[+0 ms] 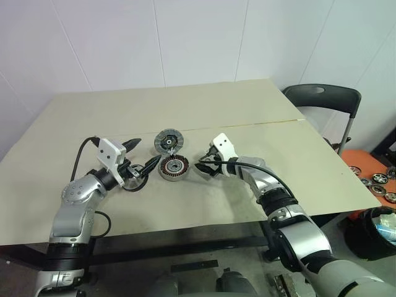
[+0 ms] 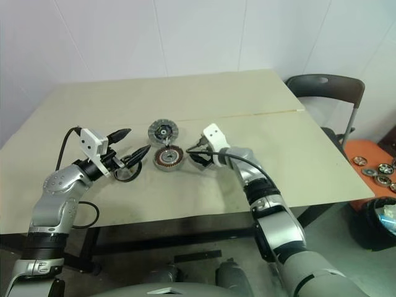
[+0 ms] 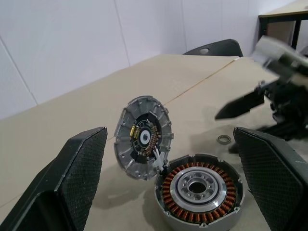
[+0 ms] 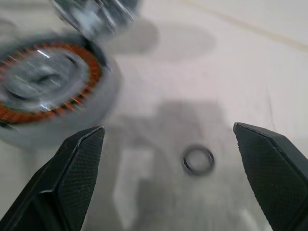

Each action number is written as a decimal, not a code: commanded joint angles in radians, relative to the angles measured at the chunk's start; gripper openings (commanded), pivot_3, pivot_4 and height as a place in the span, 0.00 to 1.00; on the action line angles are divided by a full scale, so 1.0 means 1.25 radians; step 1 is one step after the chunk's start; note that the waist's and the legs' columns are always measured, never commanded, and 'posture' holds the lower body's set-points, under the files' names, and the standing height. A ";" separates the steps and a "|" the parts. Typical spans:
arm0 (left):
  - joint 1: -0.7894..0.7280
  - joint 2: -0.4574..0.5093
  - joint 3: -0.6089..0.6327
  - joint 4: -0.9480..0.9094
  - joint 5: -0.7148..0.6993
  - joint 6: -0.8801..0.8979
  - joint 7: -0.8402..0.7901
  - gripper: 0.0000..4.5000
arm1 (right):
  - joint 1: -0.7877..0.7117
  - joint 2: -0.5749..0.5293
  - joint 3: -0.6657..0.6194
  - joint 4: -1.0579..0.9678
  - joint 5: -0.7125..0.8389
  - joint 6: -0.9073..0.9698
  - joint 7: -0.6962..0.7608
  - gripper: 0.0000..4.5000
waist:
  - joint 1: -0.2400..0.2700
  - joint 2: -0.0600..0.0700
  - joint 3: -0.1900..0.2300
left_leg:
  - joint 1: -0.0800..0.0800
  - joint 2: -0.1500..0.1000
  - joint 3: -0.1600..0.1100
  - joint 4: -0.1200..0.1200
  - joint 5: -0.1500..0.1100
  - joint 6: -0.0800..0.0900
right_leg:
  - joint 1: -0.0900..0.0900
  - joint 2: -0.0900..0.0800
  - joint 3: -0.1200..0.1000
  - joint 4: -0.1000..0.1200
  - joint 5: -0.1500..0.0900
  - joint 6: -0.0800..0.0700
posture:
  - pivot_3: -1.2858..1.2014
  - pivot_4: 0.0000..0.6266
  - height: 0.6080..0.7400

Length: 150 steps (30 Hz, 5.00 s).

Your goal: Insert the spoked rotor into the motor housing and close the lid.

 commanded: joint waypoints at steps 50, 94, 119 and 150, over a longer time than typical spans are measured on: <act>0.158 0.044 0.170 -0.214 -0.125 0.114 0.076 1.00 | -0.067 0.052 -0.032 0.118 -0.028 0.068 -0.037 0.16 | -0.002 0.000 0.000 | 0.008 0.000 0.001 -0.002 0.000 0.000 | 0.007 0.000 0.001 -0.001 -0.002 -0.003 | 0.52 0.00 1.00; 0.230 0.034 0.160 -0.220 -0.166 0.196 0.062 1.00 | -0.024 0.192 0.041 -0.061 -0.014 0.044 -0.076 0.16 | 0.000 0.003 0.002 | 0.006 0.001 0.000 -0.004 0.000 0.000 | 0.005 0.000 0.001 -0.002 -0.002 -0.003 | 0.52 0.00 1.00; 0.238 0.024 0.148 -0.212 -0.149 0.183 0.053 1.00 | -0.028 0.209 0.034 -0.058 -0.005 0.036 -0.077 0.16 | 0.000 0.004 0.003 | 0.006 0.001 0.000 -0.005 0.000 0.000 | 0.004 0.000 0.001 -0.003 -0.002 -0.004 | 0.52 0.00 1.00; 0.243 0.029 0.142 -0.248 -0.154 0.215 0.076 1.00 | -0.033 0.211 0.032 -0.030 -0.007 0.014 -0.083 0.49 | 0.000 0.004 0.004 | 0.005 0.001 0.000 -0.007 0.000 0.000 | 0.004 0.000 0.001 -0.004 -0.003 -0.004 | 0.52 0.00 1.00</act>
